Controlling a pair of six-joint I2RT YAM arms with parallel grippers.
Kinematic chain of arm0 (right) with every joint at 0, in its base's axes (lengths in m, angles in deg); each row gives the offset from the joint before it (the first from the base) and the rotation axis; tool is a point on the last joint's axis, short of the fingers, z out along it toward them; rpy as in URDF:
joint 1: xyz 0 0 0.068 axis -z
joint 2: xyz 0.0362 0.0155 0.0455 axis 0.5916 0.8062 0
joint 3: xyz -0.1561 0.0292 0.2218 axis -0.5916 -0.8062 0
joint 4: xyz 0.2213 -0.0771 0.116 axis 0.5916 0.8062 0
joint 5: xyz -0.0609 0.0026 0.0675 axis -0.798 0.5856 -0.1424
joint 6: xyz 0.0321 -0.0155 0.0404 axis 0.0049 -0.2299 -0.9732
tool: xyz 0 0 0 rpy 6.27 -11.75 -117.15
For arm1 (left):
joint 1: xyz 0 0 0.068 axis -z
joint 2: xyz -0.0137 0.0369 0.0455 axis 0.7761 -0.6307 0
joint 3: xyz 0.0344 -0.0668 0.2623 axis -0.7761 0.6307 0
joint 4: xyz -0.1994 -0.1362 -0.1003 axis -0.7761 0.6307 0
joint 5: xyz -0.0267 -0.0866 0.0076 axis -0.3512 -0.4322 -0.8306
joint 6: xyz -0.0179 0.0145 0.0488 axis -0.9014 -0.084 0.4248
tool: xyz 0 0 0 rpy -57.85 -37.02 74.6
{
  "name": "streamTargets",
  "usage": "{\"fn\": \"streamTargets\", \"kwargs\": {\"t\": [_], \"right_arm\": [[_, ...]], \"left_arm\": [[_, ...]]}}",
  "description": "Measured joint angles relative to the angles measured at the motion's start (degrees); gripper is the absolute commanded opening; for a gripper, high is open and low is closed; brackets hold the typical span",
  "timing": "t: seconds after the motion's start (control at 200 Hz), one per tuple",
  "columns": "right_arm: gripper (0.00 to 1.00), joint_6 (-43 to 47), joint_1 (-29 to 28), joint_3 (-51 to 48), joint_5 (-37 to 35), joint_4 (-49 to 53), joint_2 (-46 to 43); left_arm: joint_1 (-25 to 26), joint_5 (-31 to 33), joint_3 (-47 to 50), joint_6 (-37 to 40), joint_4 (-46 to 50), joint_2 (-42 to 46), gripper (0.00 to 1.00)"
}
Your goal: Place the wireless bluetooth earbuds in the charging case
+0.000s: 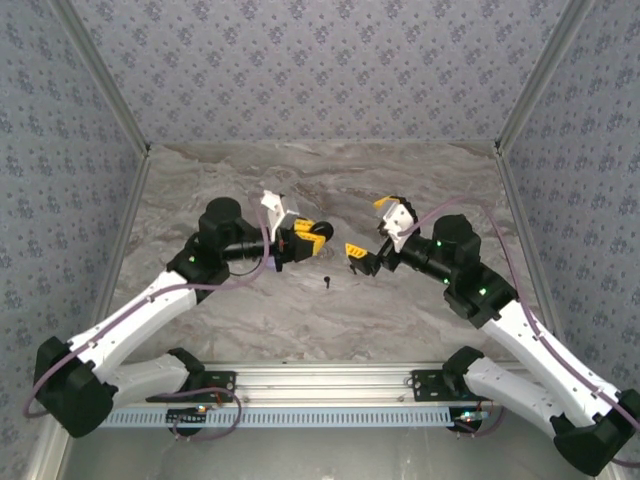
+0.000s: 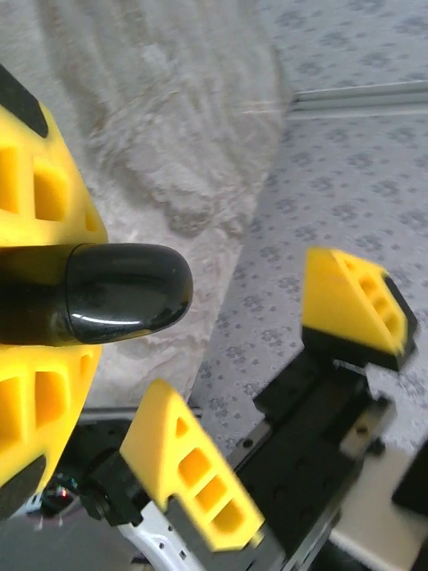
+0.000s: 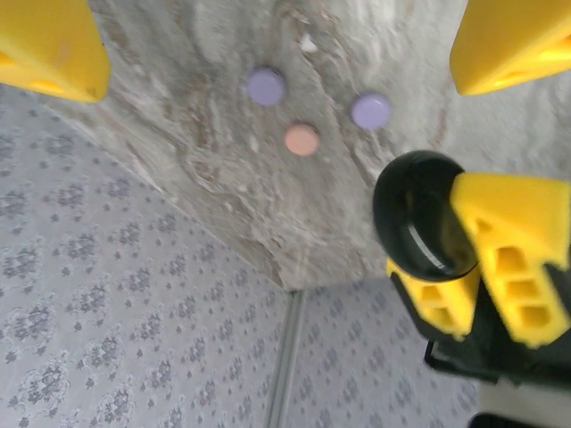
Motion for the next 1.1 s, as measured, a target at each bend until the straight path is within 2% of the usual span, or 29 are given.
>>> {"fn": "streamTargets", "kwargs": {"t": [0.175, 0.35, 1.099], "right_arm": [[1.00, -6.32, 0.63, -0.02, 6.34, -3.06, 0.35], [1.00, -8.33, 0.63, 1.68, 8.66, -4.20, 3.65], [1.00, -6.27, 2.14, 10.93, 8.66, -4.63, 14.49]], "left_arm": [[0.74, 3.78, 2.29, 5.38, -4.48, 1.40, 0.00], [1.18, 5.14, 2.34, 7.72, -5.86, 1.40, 0.00], [1.27, 6.19, 2.32, 9.22, -6.03, 1.33, 0.00]]}}
